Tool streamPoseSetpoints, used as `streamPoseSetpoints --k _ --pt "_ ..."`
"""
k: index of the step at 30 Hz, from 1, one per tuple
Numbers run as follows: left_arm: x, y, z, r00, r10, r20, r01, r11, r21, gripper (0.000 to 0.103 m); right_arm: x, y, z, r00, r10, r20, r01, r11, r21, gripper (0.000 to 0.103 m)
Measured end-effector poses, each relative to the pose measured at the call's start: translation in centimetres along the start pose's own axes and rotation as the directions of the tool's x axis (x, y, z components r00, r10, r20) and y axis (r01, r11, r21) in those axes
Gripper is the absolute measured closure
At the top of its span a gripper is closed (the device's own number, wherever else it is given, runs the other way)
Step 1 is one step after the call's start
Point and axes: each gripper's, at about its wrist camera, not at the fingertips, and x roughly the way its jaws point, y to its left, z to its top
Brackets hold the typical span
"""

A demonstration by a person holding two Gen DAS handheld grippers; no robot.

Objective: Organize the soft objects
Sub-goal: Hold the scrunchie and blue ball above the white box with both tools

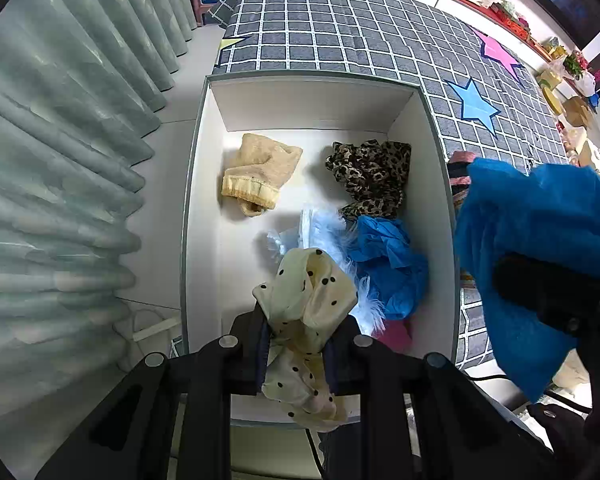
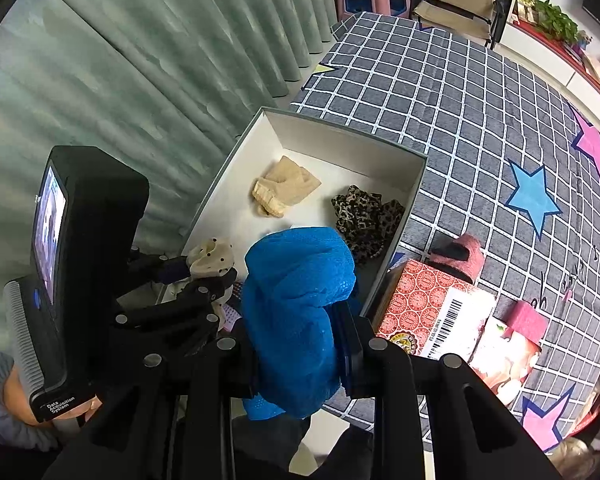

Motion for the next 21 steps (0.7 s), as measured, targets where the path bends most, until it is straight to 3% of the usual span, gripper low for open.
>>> streamPoseSetpoints --k 21 --pt "-0.12 -0.21 -0.28 1.0 0.004 0.007 -0.004 1.0 0.01 0.079 -0.27 0.17 -0.37 1.0 -0.003 0.008 0.003 1.0 0.006 0.073"
